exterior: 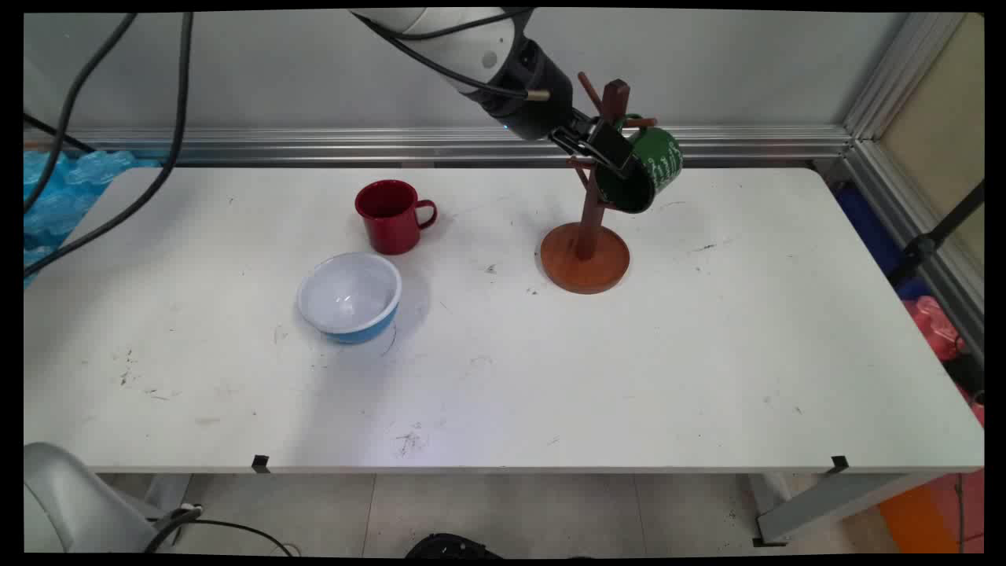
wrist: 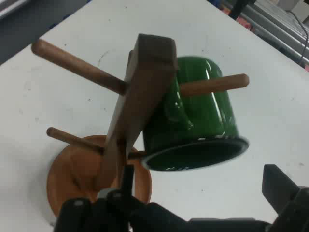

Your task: Pick up the green mug from the rack

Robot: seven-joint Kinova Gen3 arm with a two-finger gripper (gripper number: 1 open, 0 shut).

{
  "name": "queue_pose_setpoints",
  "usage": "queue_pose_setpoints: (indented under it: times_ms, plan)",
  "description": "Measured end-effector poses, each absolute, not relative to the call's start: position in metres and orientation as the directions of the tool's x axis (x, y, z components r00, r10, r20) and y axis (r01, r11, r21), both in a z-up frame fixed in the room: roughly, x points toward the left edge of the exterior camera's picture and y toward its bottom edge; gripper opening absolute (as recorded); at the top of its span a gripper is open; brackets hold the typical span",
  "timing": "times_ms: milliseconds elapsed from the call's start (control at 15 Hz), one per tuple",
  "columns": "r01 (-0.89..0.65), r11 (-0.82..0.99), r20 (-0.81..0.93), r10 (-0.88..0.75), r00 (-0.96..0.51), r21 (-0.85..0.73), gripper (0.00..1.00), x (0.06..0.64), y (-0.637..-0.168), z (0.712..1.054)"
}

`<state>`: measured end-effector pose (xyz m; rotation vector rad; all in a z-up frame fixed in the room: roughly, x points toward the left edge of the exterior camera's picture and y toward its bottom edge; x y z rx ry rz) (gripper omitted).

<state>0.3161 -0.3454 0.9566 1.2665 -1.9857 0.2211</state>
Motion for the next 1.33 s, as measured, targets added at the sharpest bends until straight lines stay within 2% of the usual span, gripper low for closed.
queue_pose_setpoints:
  times_ms: [600, 1333]
  plan:
    - [-0.810, 0.540, 0.664, -0.695, -0.276, 0.228, 1.00, 0.343, -0.316, 0.986]
    - [-0.712, 0.691, 0.662, -0.593, -0.459, 0.125, 1.00, 0.412, -0.283, 1.018]
